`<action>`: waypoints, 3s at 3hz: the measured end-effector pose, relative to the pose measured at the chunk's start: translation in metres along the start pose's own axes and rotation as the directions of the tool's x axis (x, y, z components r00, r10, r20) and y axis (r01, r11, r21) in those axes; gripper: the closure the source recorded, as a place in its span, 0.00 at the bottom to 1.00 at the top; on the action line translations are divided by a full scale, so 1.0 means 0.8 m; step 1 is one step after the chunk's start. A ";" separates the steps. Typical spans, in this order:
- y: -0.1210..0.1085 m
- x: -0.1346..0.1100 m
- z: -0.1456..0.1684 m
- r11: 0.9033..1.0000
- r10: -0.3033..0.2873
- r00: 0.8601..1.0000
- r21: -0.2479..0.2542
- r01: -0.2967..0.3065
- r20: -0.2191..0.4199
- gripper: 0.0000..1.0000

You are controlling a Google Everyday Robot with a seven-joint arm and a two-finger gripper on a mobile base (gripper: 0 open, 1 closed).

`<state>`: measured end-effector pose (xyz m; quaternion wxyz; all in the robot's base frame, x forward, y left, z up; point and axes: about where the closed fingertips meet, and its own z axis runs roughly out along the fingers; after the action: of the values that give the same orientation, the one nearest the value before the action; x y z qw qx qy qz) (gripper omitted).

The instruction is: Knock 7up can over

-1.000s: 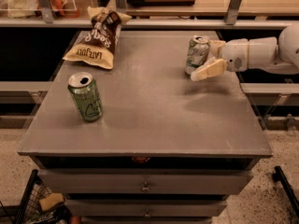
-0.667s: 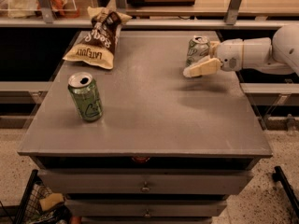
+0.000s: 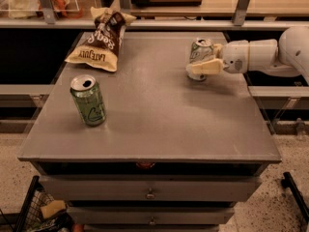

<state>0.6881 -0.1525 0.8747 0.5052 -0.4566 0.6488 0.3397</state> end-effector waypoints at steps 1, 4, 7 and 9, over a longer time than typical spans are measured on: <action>-0.002 -0.003 -0.011 0.999 -0.037 0.999 -0.012 0.037 -0.018 0.87; 0.049 -0.063 -0.048 0.801 -0.591 0.778 -0.270 0.534 -0.213 1.00; 0.175 -0.047 -0.026 0.193 -0.978 0.064 -0.747 0.636 -0.198 1.00; 0.212 0.045 0.002 0.037 -0.991 -0.105 -0.916 0.401 -0.086 0.81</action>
Offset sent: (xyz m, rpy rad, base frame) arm -0.0121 -0.0418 0.0550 -0.2800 -0.2828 0.1956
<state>0.5271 -0.1005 0.8360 0.0597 -0.9741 0.2003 -0.0863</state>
